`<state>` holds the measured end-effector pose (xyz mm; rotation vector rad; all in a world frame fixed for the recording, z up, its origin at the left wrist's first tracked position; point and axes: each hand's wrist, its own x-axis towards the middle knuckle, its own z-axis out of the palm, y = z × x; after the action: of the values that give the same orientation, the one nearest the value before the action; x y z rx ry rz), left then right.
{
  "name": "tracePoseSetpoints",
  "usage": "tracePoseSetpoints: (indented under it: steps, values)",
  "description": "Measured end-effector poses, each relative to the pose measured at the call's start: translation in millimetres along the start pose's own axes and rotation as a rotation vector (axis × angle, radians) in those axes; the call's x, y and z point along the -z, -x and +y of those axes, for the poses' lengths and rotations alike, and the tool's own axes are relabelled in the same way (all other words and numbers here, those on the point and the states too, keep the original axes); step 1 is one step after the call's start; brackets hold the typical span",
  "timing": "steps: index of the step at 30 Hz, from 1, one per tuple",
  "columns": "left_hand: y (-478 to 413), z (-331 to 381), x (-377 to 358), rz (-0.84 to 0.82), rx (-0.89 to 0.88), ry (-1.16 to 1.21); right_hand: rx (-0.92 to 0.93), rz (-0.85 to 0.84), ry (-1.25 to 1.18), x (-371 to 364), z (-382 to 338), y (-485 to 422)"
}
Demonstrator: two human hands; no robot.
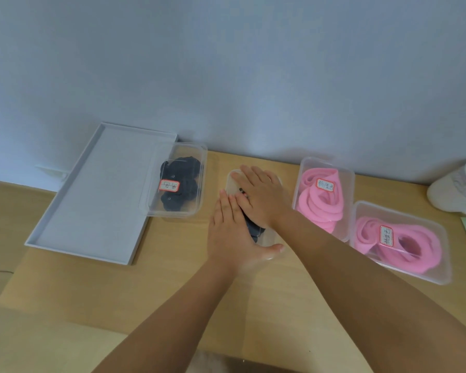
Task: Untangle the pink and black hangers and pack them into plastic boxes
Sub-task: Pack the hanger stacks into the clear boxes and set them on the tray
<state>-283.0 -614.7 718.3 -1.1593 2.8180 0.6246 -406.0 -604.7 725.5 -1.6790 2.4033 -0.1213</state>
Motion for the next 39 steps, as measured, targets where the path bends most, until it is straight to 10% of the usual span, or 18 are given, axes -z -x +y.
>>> tracePoseSetpoints:
  steps: [23, 28, 39]
  values:
    - [14.0, -4.5, 16.0, -0.005, -0.147, 0.258, -0.121, -0.039, 0.032, -2.2, 8.1, 22.3]
    - [11.3, -27.6, 35.9, 0.212, -0.186, 0.246, -0.065, -0.018, 0.147, 14.5, -5.1, 19.3]
    - [-15.8, -95.1, 64.0, 0.239, 0.005, 0.018, -0.130, 0.035, -0.393, 18.8, -83.5, -17.4]
